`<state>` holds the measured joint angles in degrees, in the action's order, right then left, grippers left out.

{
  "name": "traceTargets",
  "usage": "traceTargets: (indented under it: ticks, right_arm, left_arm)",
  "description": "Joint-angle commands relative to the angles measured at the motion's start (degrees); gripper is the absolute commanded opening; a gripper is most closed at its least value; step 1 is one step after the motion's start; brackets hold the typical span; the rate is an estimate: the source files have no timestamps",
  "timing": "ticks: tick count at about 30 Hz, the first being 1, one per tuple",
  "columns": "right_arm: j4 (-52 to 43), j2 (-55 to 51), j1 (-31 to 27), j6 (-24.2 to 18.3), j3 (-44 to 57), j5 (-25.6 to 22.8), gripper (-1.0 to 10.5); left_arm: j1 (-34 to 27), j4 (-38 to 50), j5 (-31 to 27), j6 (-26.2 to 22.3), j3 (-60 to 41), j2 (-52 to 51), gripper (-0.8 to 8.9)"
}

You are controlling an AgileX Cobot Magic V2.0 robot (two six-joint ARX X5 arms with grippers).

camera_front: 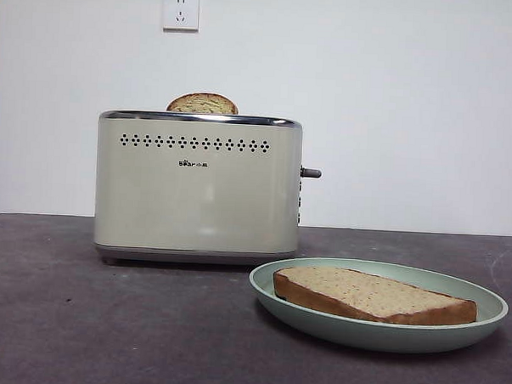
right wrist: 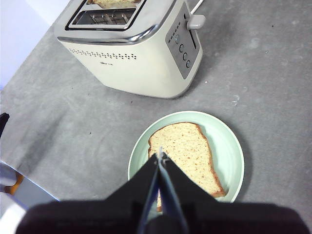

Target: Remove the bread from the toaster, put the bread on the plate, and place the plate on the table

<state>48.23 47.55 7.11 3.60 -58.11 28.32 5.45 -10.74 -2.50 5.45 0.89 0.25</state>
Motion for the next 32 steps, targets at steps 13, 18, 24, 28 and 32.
traceTargets:
  ticks: [13, 18, 24, 28, 32]
  right_arm:
    - [-0.09, 0.02, 0.04, -0.50, 0.07, -0.15, 0.0]
    - [-0.09, 0.02, 0.04, -0.50, 0.07, -0.17, 0.0]
    - [-0.28, 0.02, 0.04, -2.99, 0.07, -0.44, 0.0]
    - [-0.44, 1.07, 0.04, -5.49, 0.09, -0.37, 0.0]
    - [-7.52, 4.90, 0.04, -8.07, 1.77, -0.39, 0.0]
  left_arm:
    - [-0.11, 0.39, 0.61, -0.96, -0.72, 0.22, -0.04]
    - [-0.11, 0.39, 0.61, -0.96, -0.72, 0.22, -0.04]
    - [-0.11, 0.39, 0.61, -0.96, -0.72, 0.22, -0.04]
    - [-0.11, 0.39, 0.61, -0.96, -0.72, 0.22, -0.04]
    - [-0.09, 0.39, 0.61, -0.96, -0.72, 0.22, -0.04]
